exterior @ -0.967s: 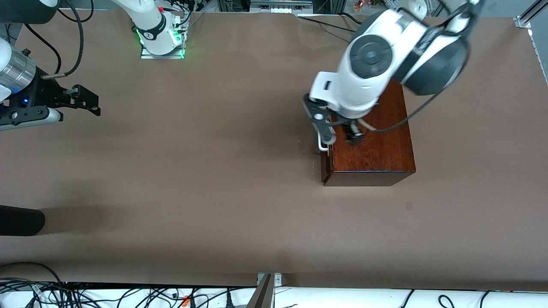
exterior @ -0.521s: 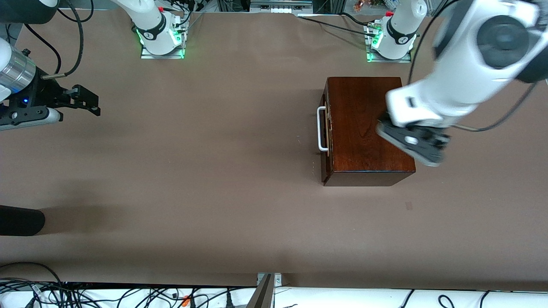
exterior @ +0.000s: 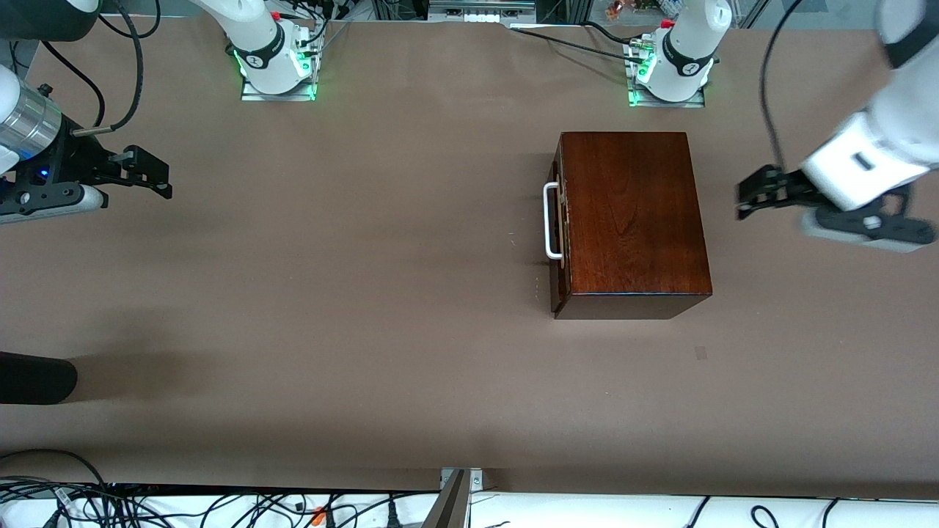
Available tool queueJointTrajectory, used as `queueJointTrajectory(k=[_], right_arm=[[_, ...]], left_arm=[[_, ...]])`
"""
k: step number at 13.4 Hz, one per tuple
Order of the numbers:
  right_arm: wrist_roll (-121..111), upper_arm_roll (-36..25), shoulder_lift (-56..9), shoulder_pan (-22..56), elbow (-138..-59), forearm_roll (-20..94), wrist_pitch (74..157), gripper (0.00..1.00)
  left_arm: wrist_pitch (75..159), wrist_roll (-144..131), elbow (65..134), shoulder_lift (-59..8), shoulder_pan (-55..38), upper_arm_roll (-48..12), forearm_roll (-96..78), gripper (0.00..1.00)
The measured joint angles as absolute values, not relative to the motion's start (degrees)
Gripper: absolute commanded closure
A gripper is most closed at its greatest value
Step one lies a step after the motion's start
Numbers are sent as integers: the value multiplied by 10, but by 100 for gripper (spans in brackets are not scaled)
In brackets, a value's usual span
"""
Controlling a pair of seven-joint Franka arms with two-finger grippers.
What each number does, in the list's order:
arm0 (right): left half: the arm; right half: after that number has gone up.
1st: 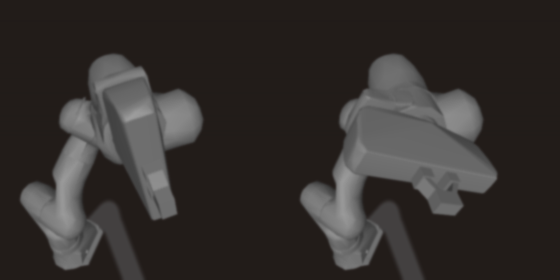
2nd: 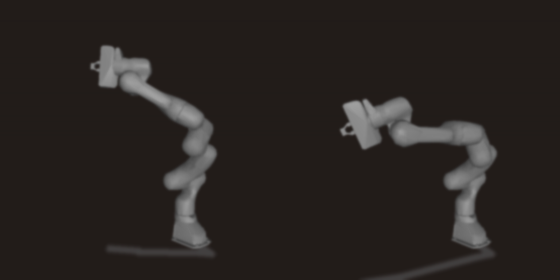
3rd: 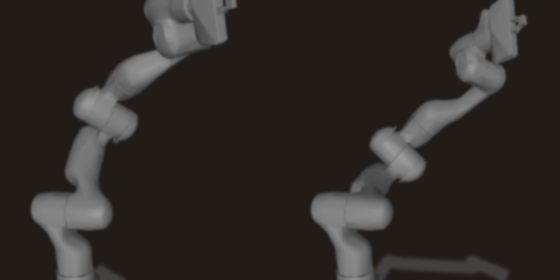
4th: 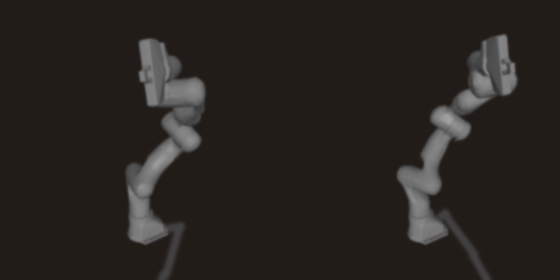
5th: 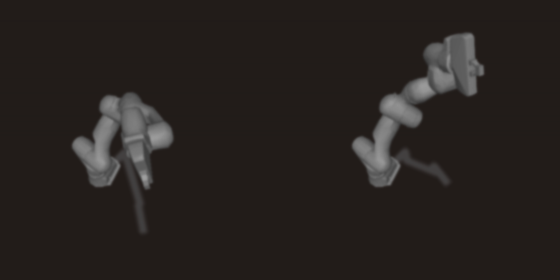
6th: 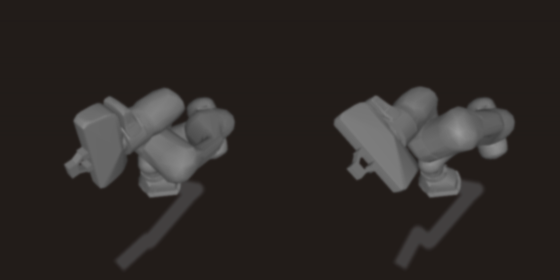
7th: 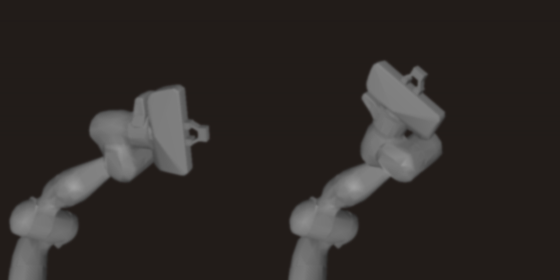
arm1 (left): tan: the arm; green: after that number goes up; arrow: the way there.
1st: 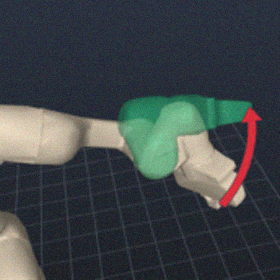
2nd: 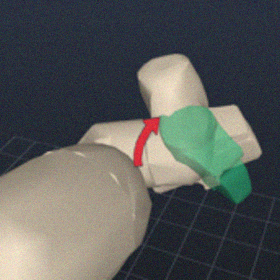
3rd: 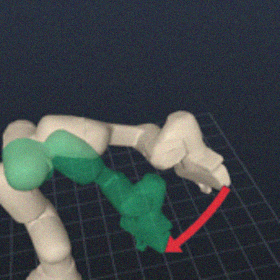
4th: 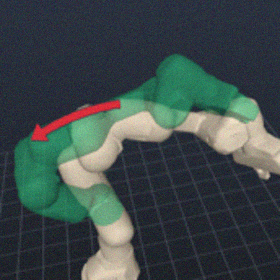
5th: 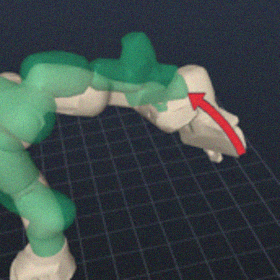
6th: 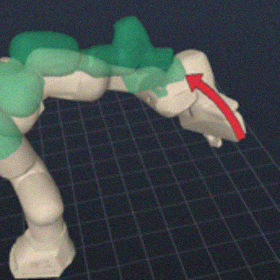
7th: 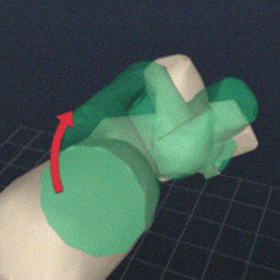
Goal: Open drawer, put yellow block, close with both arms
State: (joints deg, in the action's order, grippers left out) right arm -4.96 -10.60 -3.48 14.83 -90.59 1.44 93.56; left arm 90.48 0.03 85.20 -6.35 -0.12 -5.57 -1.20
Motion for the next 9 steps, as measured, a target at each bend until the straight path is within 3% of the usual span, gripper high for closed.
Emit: queueJointTrajectory(k=[4, 9], right_arm=[[-49, -106, -35, 148, -906, 14, 936, 0], [-49, -106, -35, 148, -906, 14, 936, 0]], left_arm=[[916, 0, 962, 26, -2, -21, -16, 0], [924, 0, 972, 27, -2, -17, -16, 0]])
